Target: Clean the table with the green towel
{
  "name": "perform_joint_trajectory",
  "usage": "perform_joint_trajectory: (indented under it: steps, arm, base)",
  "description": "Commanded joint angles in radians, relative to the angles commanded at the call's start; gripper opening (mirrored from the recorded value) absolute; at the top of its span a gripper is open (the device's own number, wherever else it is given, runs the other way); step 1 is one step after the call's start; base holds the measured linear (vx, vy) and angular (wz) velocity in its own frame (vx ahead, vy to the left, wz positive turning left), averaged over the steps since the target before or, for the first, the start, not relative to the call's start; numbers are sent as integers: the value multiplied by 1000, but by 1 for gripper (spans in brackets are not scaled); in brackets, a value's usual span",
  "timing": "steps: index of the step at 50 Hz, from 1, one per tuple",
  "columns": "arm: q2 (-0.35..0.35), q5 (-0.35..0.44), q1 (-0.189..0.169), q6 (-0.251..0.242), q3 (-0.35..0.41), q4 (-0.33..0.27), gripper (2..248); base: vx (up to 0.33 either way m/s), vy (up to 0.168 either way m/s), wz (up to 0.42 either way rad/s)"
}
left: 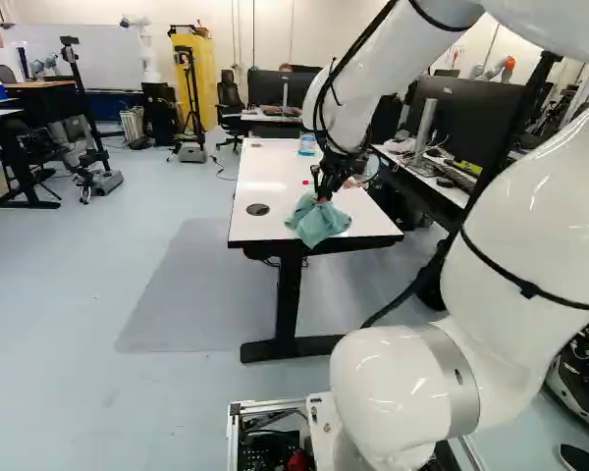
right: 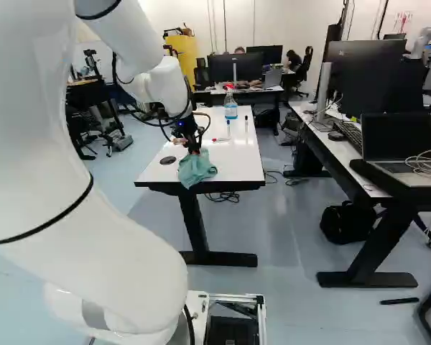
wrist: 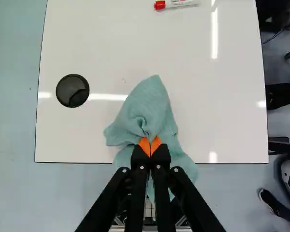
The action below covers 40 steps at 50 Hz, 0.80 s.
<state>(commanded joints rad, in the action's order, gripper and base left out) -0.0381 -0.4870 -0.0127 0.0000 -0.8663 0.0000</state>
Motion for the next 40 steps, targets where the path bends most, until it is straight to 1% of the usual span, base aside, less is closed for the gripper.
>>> perform_joint_trajectory:
  steps: [40]
  arm:
    - [113,0,-139,0,-116,0,21]
  base:
    - [0,0,0]
